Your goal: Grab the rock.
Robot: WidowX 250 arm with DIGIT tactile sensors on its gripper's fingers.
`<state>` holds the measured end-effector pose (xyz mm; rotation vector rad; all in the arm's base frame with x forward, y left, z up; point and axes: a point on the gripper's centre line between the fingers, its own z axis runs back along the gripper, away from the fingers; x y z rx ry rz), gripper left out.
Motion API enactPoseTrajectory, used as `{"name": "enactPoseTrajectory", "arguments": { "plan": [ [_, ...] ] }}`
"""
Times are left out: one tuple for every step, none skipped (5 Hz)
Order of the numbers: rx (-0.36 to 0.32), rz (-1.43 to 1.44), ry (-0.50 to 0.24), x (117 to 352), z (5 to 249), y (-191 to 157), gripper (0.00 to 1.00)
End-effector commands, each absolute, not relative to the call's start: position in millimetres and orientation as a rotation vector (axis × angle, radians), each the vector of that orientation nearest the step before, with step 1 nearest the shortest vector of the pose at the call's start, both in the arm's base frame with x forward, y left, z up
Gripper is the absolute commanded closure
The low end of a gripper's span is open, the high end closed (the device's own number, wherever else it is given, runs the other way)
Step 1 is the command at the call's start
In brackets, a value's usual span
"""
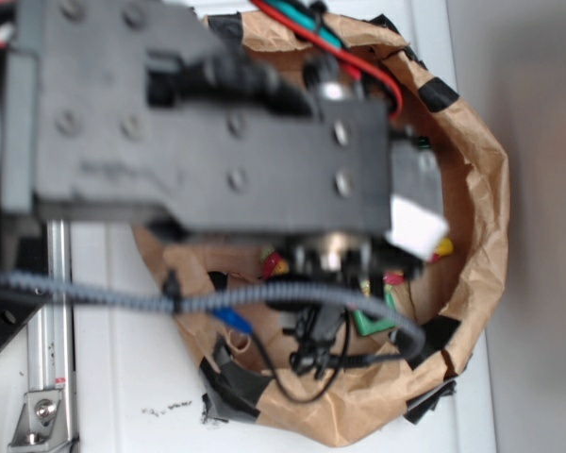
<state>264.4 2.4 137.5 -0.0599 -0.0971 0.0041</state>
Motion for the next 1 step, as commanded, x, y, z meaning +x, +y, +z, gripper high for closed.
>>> {"name": "enactPoseTrajectory", "arguments": {
  "plan": [
    [-0.058, 0.06, -0.137, 264.8, 153.1, 35.4, 1.0]
  ]
}}
